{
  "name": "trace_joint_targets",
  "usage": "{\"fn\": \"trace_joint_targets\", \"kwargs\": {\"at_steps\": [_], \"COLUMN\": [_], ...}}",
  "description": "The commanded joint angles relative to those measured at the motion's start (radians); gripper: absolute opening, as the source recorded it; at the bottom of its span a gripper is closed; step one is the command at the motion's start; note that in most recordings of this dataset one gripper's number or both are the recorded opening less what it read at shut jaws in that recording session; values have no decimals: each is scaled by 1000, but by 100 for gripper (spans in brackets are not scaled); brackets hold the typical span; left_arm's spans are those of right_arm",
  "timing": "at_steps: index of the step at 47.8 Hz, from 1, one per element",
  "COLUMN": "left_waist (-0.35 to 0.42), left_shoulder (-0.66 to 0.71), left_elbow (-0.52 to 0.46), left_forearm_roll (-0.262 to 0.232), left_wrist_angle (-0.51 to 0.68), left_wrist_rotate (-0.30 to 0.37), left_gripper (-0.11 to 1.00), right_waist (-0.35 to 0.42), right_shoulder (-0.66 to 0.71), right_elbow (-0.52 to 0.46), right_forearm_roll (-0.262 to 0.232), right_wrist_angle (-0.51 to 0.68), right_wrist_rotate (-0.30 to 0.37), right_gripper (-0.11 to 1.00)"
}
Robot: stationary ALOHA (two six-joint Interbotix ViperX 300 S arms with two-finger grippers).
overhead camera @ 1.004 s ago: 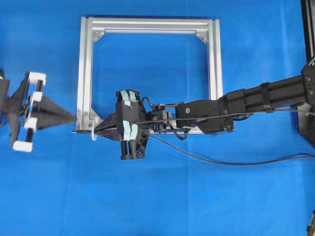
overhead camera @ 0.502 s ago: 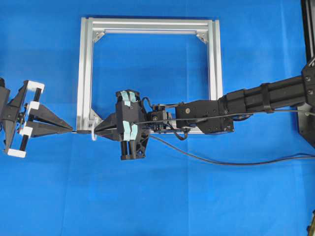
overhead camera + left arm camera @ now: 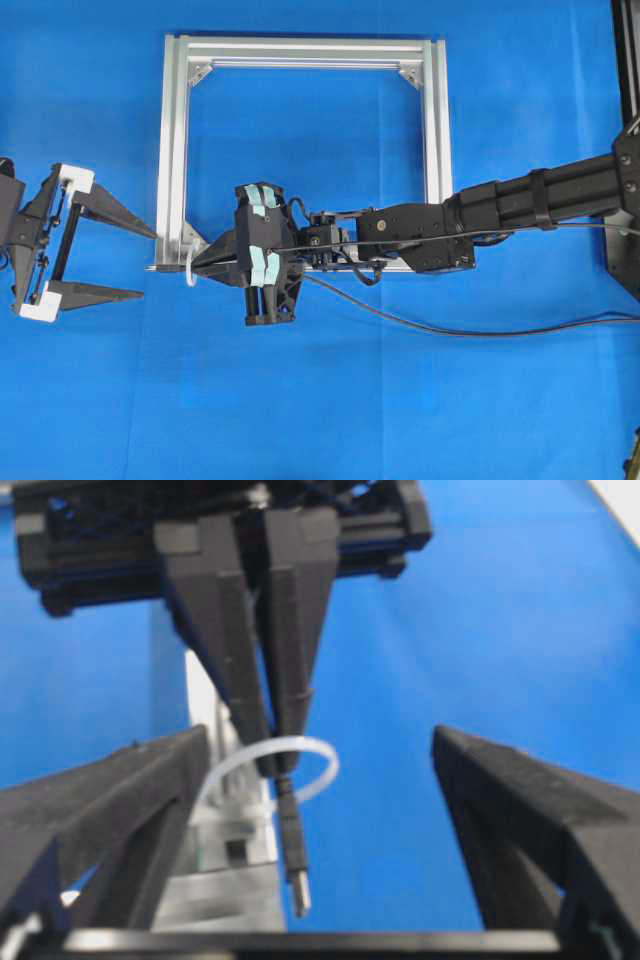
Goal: Insert the wire through the string loop located on the left side.
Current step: 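Close the left gripper on the plug emerging from the loop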
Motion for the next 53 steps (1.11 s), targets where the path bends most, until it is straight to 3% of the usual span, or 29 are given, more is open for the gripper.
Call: {"fn": "trace_joint_targets", "kwargs": {"at_steps": [1,25,53], "left_waist": [5,14,28], "left_shoulder": [12,299,299], "left_elbow": [-21,-95,-87], "left_forearm_roll": [2,-2,-2], "left_wrist_angle": [2,-5,-3], "left_wrist_rotate": [-2,-5,-3], "left_gripper": [88,88,87], "right_waist": [2,3,5], "right_shoulder": [-23,-23,-23], "right_elbow": [-18,-15,-15], "right_forearm_roll": [2,2,2], "right_wrist_angle": [-3,-3,-3], "right_wrist_rotate": [2,2,2], "right_gripper": [-10,-10,-10]}}
